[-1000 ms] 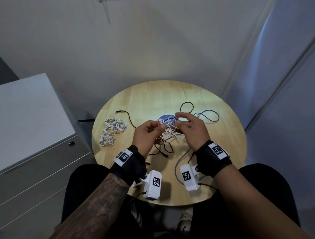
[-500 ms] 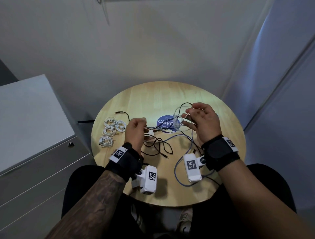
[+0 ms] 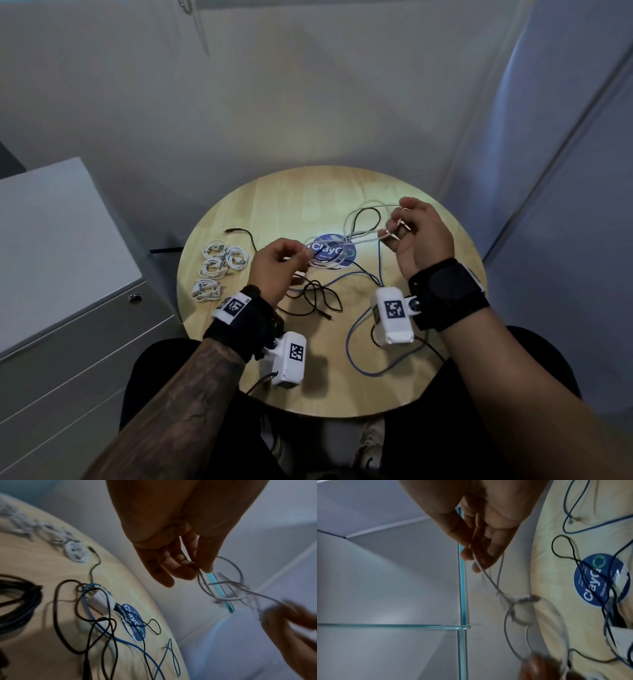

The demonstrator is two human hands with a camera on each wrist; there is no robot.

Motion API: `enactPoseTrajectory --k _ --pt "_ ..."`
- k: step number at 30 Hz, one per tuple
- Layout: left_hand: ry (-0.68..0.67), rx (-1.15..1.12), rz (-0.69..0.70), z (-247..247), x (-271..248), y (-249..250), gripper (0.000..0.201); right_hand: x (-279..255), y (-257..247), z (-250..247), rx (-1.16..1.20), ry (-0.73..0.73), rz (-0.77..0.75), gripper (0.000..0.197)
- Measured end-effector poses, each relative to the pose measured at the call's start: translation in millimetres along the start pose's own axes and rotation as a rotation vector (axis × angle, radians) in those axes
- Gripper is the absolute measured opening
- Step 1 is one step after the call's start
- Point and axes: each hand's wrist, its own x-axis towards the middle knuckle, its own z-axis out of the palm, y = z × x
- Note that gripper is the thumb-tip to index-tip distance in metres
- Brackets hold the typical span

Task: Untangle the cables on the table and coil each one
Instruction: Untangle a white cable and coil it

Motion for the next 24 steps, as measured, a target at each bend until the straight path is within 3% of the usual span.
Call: enactPoseTrajectory --k 5,12,19,22,24 --pt "0.1 0.018 0.042 -10.0 6.3 -0.3 0.01 4.7 -0.3 -8.6 -0.105 0.065 0.02 0.025" --pt "-0.056 -0.253 -0.025 -0.2 5.7 21.8 0.012 -1.0 15.0 -9.4 -0.261 0.033 0.027 0.025" --pt "-0.034 -0.308 0.001 11.0 11.9 35.8 0.013 -17.5 31.5 -3.7 -0.68 -0.263 -0.026 0.008" --pt "-0.036 -0.316 -0.007 15.6 8.9 43.1 0.015 -29.9 45.2 -1.8 -0.833 -0.388 -0.035 0.015" --pt "0.036 -0.361 -0.023 13.4 13.0 45.0 0.016 -33.6 48.3 -1.5 -0.838 -0.372 -0.01 0.022"
